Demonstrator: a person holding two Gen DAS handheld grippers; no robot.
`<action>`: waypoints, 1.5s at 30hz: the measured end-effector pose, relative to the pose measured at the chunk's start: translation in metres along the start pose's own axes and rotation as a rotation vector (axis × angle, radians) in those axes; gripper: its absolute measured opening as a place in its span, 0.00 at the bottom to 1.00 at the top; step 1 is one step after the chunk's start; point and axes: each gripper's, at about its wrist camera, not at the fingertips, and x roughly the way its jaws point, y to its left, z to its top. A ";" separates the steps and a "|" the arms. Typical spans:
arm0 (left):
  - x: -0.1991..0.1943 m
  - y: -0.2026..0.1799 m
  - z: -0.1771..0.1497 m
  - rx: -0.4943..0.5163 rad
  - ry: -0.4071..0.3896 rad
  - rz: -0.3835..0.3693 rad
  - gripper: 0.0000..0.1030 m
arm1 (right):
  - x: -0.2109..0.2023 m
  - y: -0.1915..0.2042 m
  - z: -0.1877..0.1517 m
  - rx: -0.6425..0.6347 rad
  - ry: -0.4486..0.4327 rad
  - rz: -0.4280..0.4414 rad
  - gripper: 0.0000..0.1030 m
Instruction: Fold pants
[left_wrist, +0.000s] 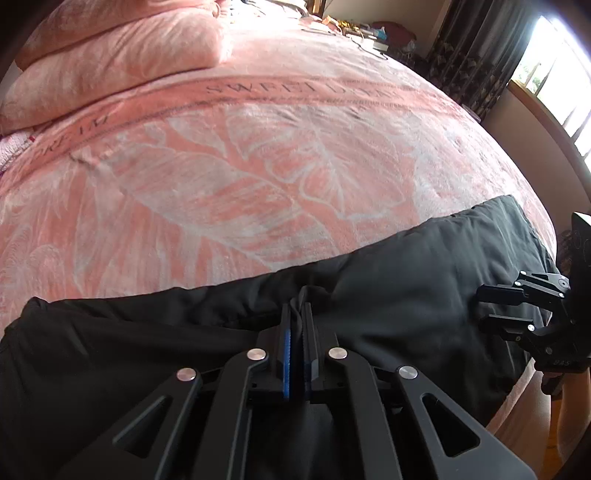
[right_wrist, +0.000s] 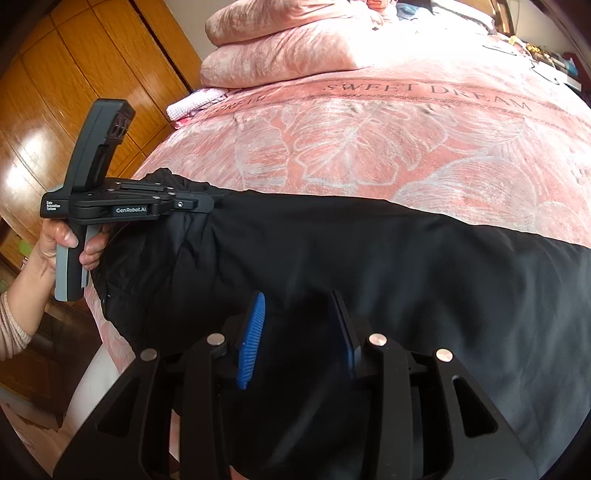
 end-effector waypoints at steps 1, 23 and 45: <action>-0.008 -0.004 -0.002 0.027 -0.061 0.026 0.04 | -0.001 -0.002 0.000 0.006 -0.005 -0.004 0.36; -0.036 -0.067 -0.071 -0.037 -0.108 0.150 0.47 | -0.047 -0.006 -0.042 0.071 0.033 -0.159 0.42; -0.055 -0.018 -0.115 -0.266 -0.131 0.069 0.61 | -0.010 0.037 -0.011 -0.063 0.119 -0.151 0.43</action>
